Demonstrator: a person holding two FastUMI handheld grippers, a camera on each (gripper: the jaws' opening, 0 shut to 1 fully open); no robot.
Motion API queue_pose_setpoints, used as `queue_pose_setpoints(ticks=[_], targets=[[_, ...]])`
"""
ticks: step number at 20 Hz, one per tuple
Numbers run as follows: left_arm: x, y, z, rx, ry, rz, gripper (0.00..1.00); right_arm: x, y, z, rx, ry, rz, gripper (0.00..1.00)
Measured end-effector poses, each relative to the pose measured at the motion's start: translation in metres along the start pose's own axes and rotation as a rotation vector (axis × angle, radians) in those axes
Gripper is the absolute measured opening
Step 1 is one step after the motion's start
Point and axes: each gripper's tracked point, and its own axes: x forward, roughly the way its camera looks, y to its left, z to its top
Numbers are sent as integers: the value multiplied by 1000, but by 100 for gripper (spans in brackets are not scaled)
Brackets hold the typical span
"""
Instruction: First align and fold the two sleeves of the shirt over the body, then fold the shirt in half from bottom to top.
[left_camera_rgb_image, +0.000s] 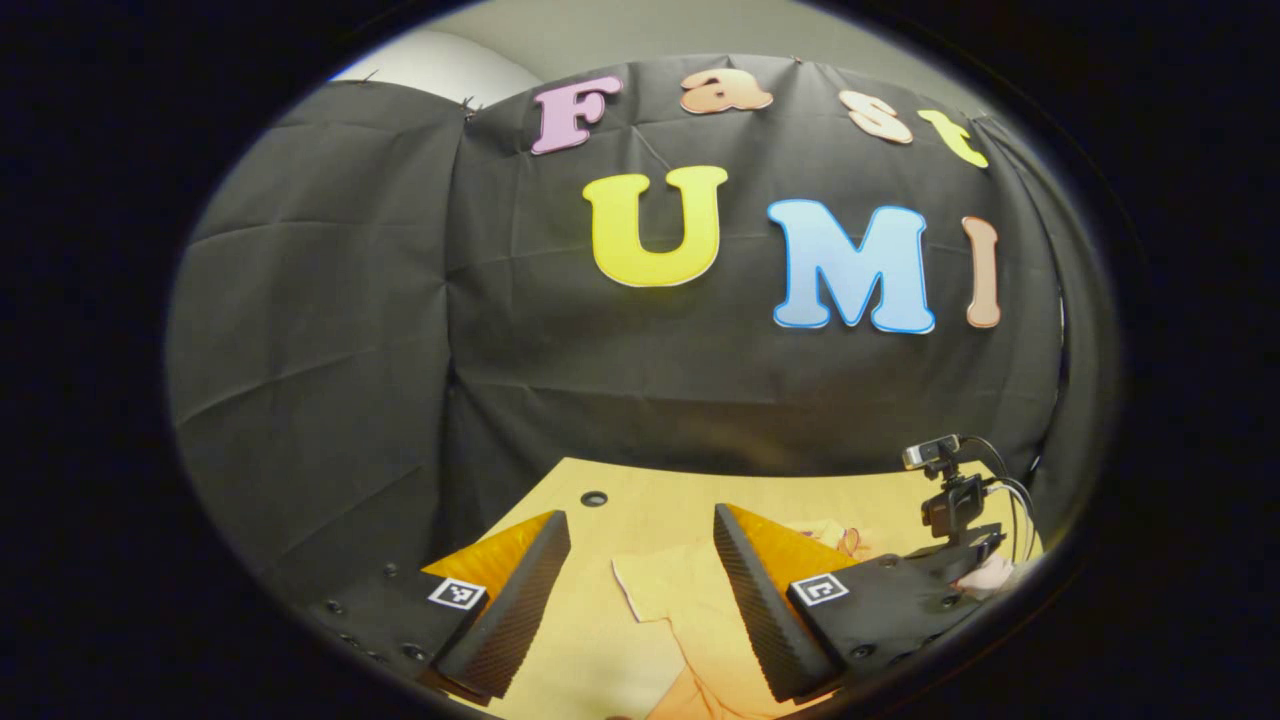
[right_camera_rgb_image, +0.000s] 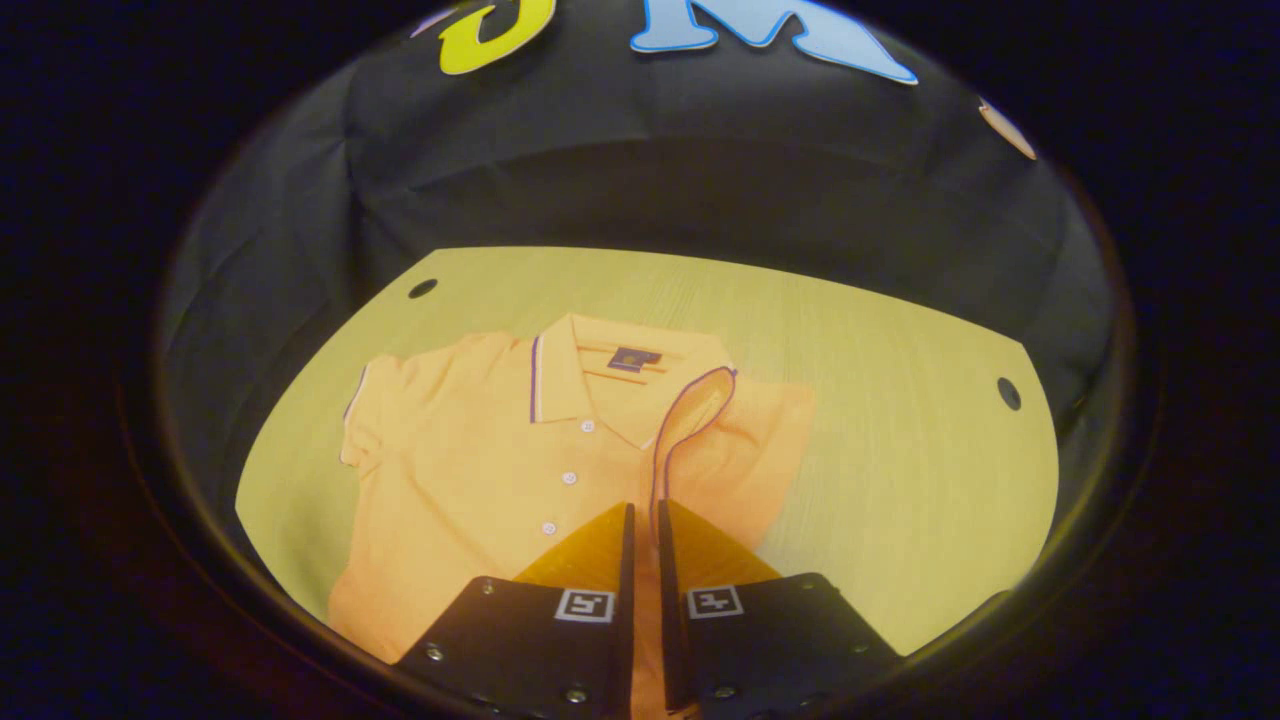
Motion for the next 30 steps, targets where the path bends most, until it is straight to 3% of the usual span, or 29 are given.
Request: queue_pose_setpoints(ticks=[2, 5, 6, 7, 13, 22, 30], targets=[[1, 2, -6, -3, 8, -1, 95, 1, -3, 5, 18, -16, -9, 15], [8, 0, -18, -5, 27, -16, 95, -12, -12, 14, 41, -41, -32, 38], [13, 0, -24, -4, 36, -20, 94, -16, -15, 17, 43, -53, -43, 32], [18, 0, -31, -3, 47, -25, 94, -21, -16, 21, 49, -65, -43, 38], [65, 2, -70, -8, 104, -71, 94, -70, -21, 44, 85, -162, -55, 53], [165, 13, -154, -7, 239, -107, 95, -140, -22, 66, 136, -288, -96, 53], [236, 5, -237, 7, 390, -118, 95, -175, -38, 55, 185, -302, -178, 53]])
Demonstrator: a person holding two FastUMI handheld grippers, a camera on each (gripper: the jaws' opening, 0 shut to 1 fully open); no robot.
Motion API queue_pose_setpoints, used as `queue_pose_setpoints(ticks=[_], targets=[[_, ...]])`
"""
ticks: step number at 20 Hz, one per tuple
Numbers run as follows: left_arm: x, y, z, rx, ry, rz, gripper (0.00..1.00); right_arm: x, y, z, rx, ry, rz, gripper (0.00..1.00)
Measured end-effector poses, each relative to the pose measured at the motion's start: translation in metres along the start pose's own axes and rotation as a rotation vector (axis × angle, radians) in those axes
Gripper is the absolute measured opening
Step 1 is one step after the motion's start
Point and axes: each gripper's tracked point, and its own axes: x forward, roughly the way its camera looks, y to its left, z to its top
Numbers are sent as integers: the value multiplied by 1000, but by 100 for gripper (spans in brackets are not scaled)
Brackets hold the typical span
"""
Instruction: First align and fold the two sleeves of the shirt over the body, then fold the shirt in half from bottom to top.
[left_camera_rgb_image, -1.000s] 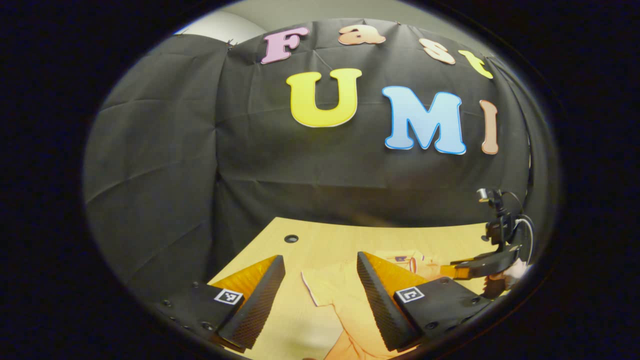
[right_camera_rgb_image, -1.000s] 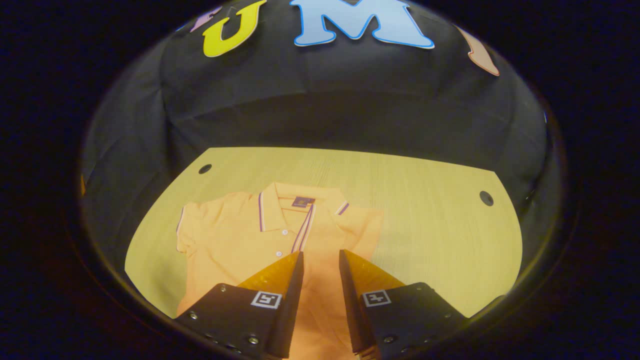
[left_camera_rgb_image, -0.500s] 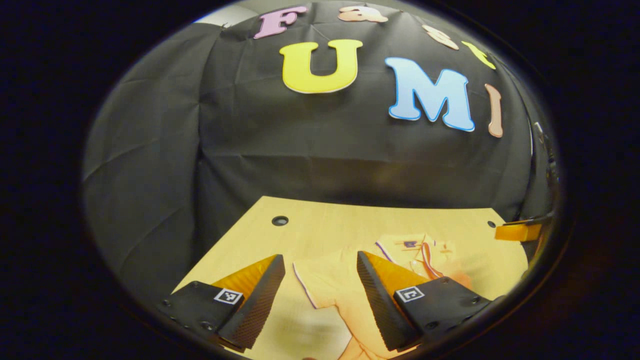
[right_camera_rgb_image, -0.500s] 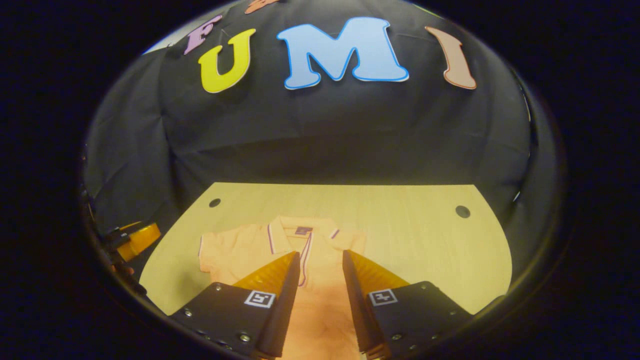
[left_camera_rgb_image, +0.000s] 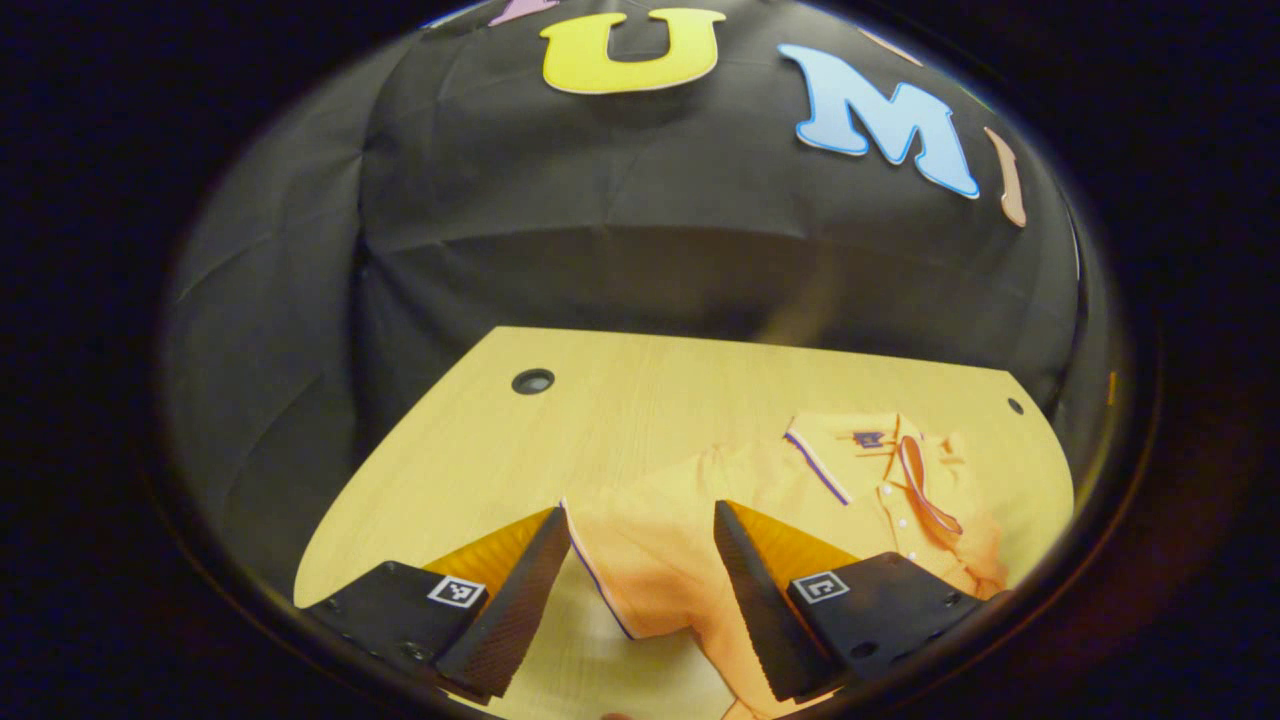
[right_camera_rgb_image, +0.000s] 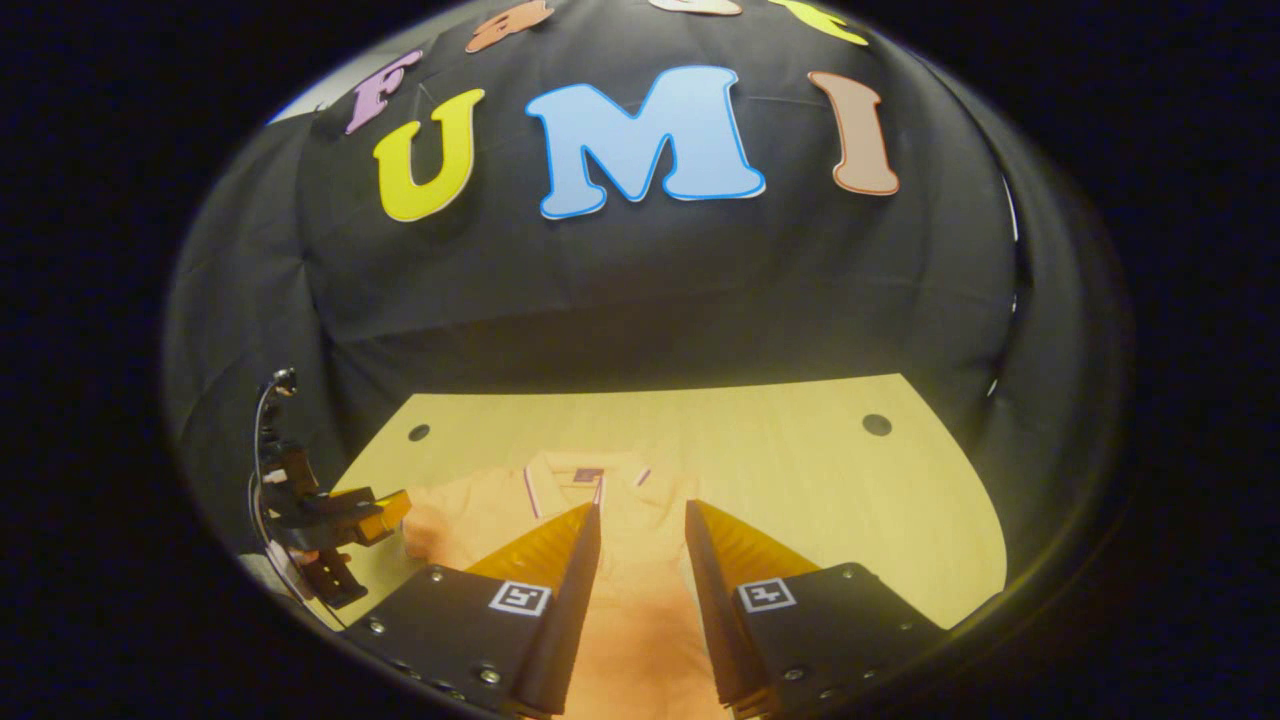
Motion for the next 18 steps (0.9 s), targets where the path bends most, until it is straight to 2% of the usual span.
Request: queue_pose_setpoints(ticks=[3, 7, 12, 13, 17, 18], targets=[[18, 0, -18, -4, 47, -1, 94, -7, -13, -9, 35, 20, -40, 51], [30, 1, -34, -10, 90, 2, 96, -13, -28, -23, 91, 46, -88, 54], [33, 9, -69, -30, 190, 55, 96, -18, -35, -37, 108, 78, -113, 53], [38, 10, -64, -4, 151, 50, 96, -18, -35, -37, 113, 79, -115, 53], [37, 6, -65, -12, 143, 53, 96, -19, -33, -38, 131, 82, -113, 53], [38, 3, -65, -8, 145, 49, 94, -20, -31, -39, 131, 83, -112, 53]])
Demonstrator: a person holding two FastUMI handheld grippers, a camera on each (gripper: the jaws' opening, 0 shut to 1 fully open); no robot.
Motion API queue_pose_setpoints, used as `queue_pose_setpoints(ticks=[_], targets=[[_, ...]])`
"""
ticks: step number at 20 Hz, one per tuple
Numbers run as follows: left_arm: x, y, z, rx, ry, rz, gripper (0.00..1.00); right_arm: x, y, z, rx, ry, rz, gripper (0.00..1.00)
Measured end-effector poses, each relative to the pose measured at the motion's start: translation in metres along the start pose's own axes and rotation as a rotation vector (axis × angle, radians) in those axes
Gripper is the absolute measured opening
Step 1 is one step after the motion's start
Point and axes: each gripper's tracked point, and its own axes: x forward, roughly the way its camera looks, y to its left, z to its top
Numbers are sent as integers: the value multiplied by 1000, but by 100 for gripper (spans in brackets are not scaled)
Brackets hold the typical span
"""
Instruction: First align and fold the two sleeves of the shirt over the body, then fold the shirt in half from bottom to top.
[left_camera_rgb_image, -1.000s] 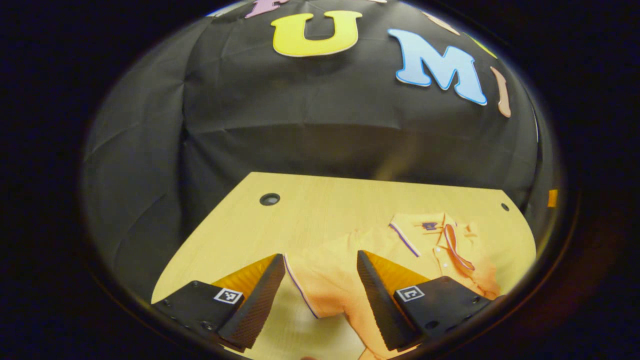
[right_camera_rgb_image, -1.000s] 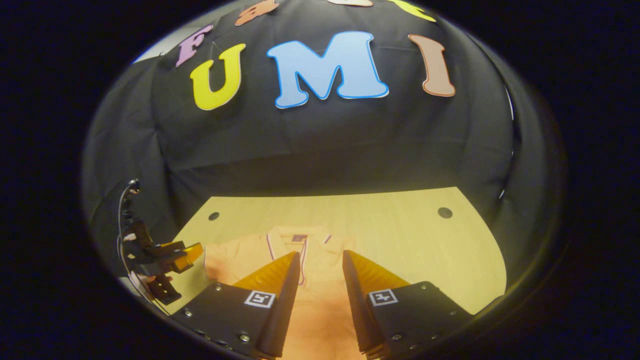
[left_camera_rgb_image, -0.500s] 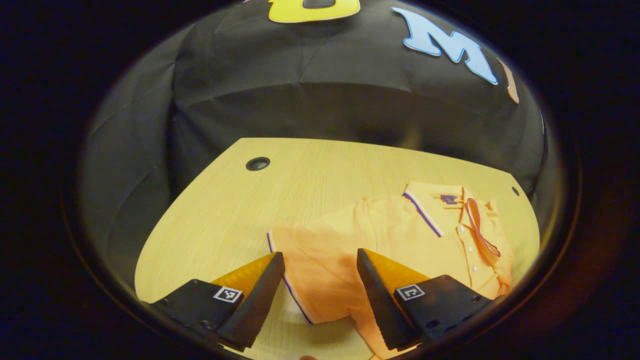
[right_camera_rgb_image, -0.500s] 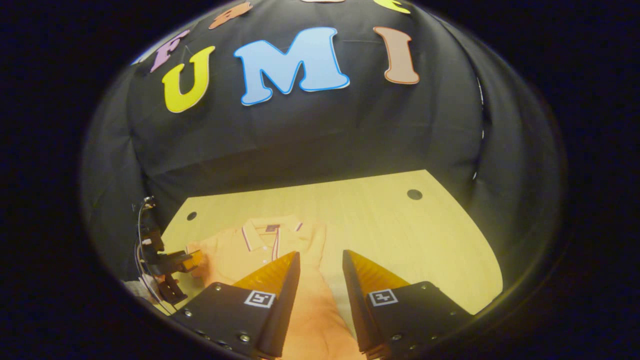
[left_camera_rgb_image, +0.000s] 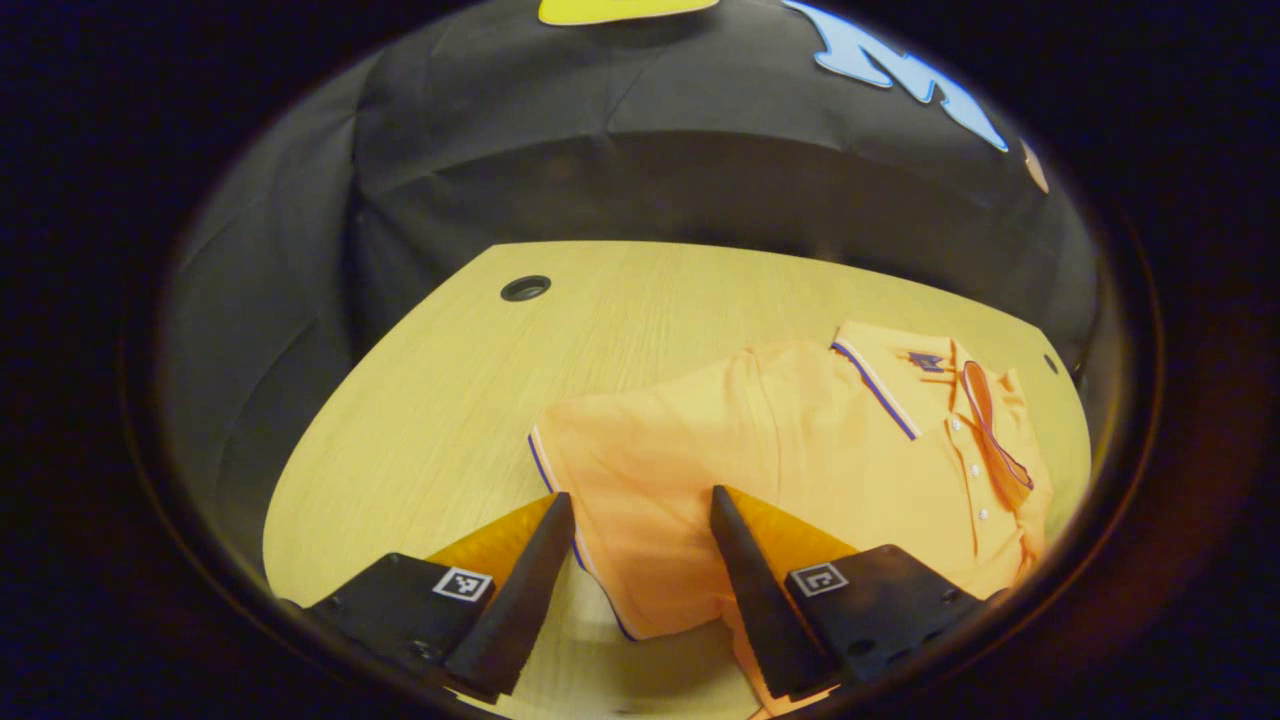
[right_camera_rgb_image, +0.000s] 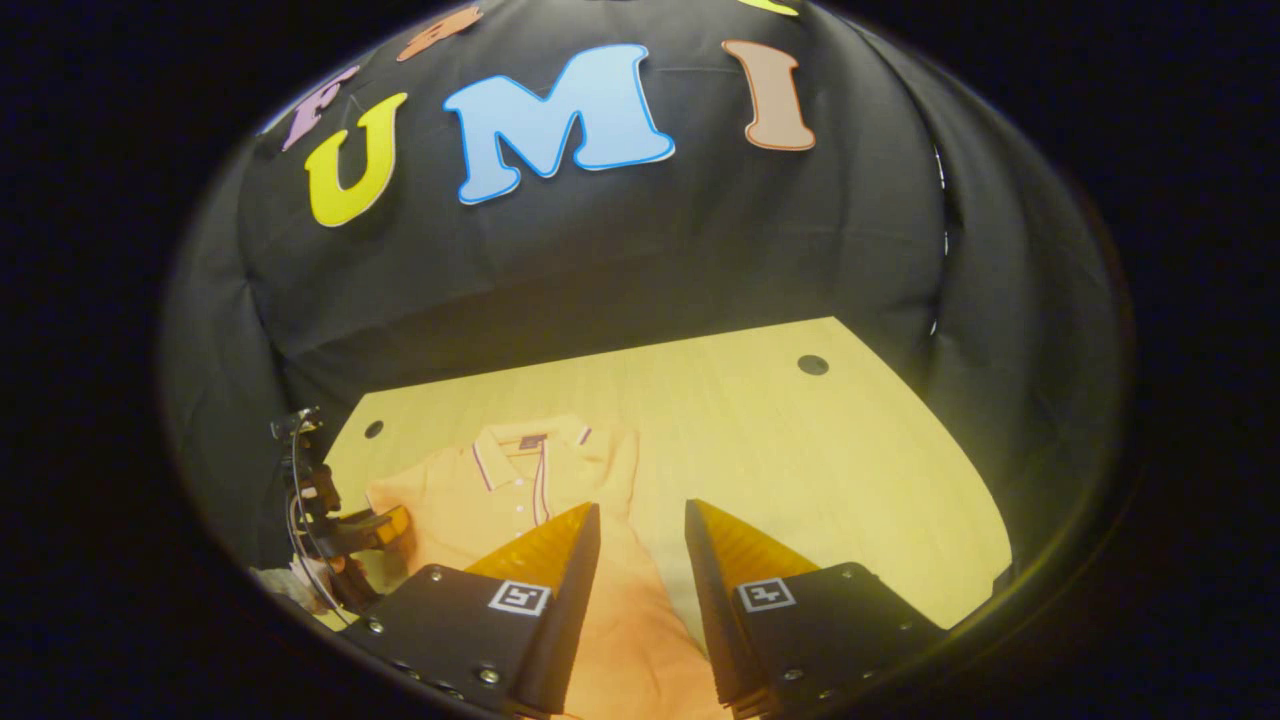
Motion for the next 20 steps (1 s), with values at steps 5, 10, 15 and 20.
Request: queue_pose_setpoints(ticks=[5, 10, 15, 20], targets=[[3, -14, 3, -11, -14, -26, 25, -3, -1, -2, -8, 13, -1, 53], [2, -13, 3, 47, 10, -3, 7, -6, -10, -4, 3, 23, -14, 53], [0, -22, 10, 143, 28, 8, 7, -9, -15, -4, 12, 32, -25, 53], [-13, -67, 41, 212, -53, -68, 7, -10, -19, -6, 26, 38, -26, 54]])
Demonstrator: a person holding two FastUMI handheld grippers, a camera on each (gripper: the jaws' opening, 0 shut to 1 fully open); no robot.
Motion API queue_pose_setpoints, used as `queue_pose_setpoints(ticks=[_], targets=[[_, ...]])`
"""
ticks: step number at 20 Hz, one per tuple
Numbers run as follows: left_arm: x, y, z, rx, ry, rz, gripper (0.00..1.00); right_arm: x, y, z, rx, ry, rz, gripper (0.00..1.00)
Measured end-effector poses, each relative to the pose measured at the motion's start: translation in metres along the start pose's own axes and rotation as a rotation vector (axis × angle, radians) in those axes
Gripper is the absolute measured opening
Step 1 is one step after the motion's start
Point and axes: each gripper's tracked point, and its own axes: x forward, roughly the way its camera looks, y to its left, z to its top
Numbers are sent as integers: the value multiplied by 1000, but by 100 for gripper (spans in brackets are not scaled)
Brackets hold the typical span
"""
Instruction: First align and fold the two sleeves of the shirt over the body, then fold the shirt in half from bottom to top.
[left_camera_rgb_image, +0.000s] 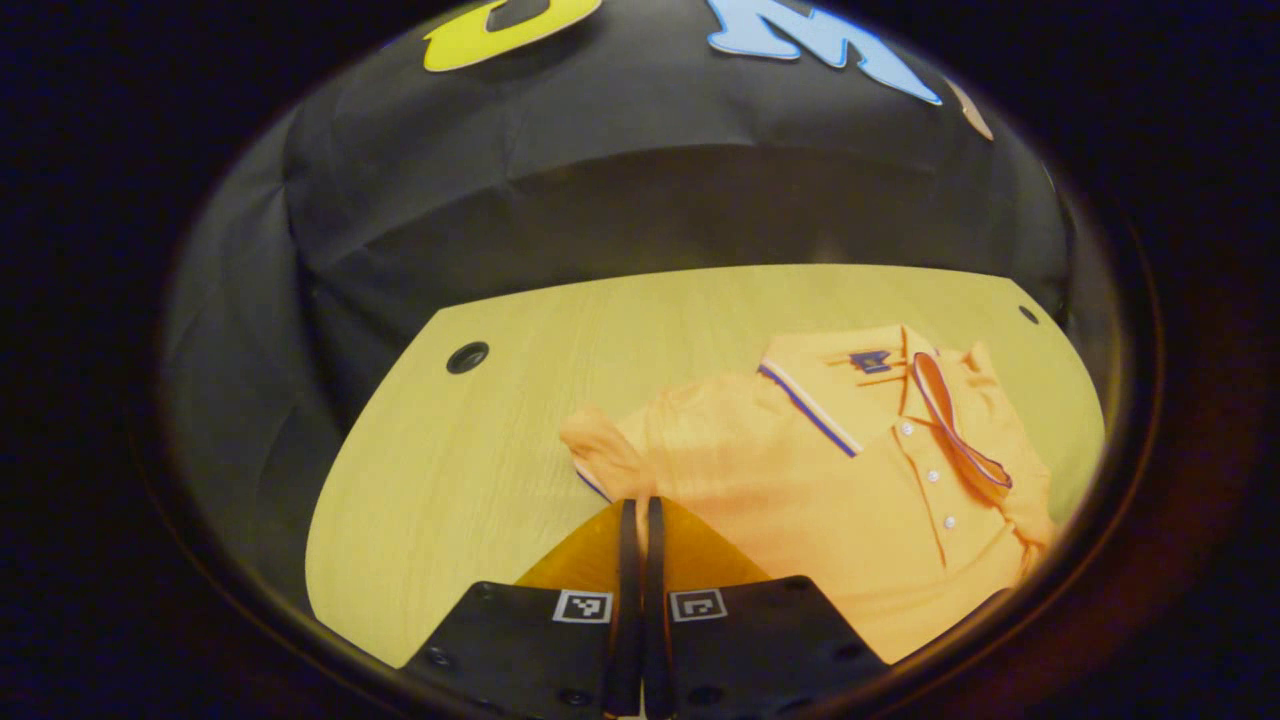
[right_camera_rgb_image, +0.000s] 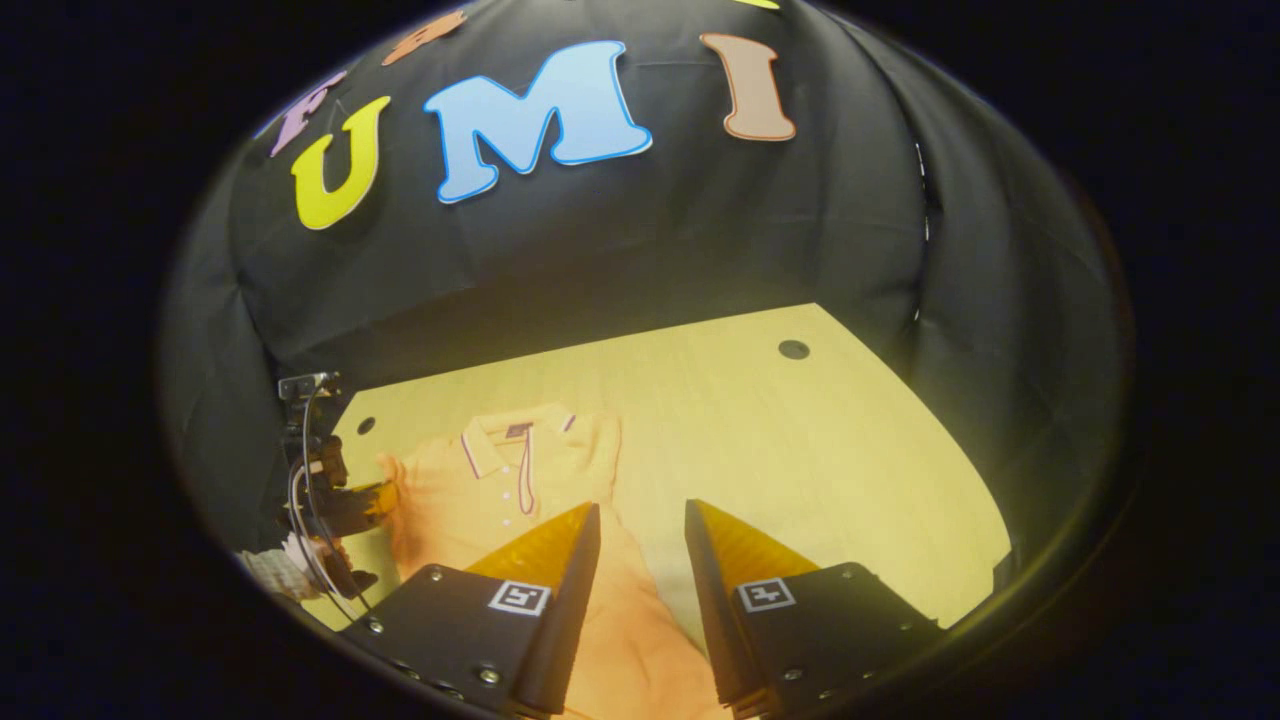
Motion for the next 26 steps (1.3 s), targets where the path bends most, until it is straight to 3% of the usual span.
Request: queue_pose_setpoints(ticks=[7, 14, 15, 16, 17, 20, 22, 24, 25, 26], targets=[[-14, -80, 33, 71, -56, -139, 7, -4, -9, -4, 11, -3, -6, 53], [-21, -120, 41, 111, -61, -217, 8, -13, -26, -11, 39, -3, -28, 54], [-22, -123, 39, 112, -57, -224, 17, -14, -28, -12, 42, -4, -30, 54], [-24, -126, 37, 111, -49, -241, 18, -15, -30, -11, 45, -5, -31, 54], [-25, -129, 37, 109, -47, -251, 31, -16, -31, -12, 47, -6, -31, 54], [-34, -129, 39, 102, -49, -264, 30, -17, -31, -14, 54, -6, -26, 54], [-42, -128, 38, 95, -50, -271, 56, -19, -31, -17, 57, -2, -20, 54], [-51, -127, 37, 79, -50, -286, 70, -20, -30, -21, 54, 2, -15, 54], [-56, -124, 36, 75, -49, -283, 67, -21, -29, -25, 51, 6, -12, 54], [-62, -123, 33, 67, -45, -292, 75, -21, -29, -27, 49, 9, -10, 54]])
